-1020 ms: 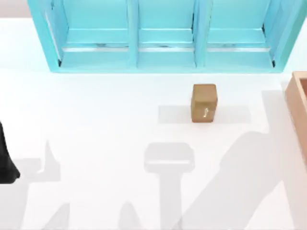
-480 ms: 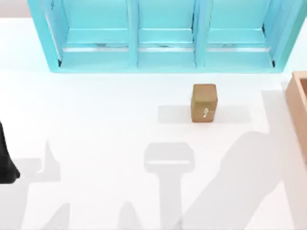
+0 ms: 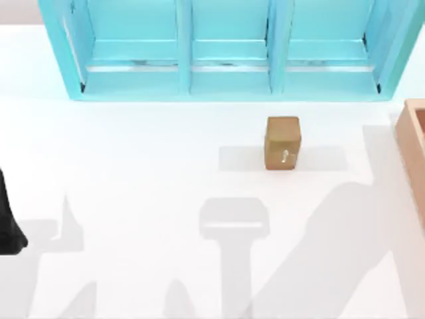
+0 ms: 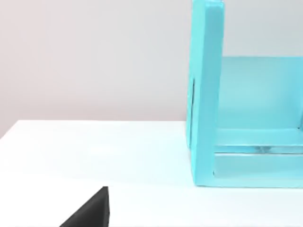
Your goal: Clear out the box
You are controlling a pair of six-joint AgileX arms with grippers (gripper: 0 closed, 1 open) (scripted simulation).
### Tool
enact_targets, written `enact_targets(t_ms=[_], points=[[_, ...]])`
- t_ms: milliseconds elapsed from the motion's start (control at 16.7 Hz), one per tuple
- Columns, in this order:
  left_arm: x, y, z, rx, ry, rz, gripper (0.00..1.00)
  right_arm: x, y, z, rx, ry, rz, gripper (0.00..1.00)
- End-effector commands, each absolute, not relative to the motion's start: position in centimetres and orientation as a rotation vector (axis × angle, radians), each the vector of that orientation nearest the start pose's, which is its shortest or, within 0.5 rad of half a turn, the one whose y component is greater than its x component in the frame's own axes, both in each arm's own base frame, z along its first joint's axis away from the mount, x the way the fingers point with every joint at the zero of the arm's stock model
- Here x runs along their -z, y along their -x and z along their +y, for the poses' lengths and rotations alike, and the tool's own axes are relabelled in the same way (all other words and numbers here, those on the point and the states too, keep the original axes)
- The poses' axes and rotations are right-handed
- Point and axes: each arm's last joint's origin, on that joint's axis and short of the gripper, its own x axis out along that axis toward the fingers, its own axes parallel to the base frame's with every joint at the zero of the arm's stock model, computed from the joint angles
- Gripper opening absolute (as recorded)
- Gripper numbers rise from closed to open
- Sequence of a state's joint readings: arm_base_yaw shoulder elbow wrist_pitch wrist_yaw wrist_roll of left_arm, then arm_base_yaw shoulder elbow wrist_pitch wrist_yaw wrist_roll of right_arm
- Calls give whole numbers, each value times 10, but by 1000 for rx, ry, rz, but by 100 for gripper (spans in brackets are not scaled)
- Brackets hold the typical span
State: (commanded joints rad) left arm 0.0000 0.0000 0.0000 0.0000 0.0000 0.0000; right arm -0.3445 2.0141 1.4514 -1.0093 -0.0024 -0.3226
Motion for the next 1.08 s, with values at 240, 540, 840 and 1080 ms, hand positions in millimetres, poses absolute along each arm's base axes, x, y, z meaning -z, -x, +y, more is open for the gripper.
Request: enact_targets(t_ms=[240,540,840,1080], points=[[-160,-106,-1,0,0,0,100,-159,-357,-124,9,-15,1571,0],[-160,-106,-1,0,0,0,100,-186,-367,-130,12,-41,1456,0],[-160,-106,-1,0,0,0,100,-252,-379,-145,19,-58,1343,0],[-160,-106,-1,0,0,0,100,-285,-371,-131,0,-24,1439,0]])
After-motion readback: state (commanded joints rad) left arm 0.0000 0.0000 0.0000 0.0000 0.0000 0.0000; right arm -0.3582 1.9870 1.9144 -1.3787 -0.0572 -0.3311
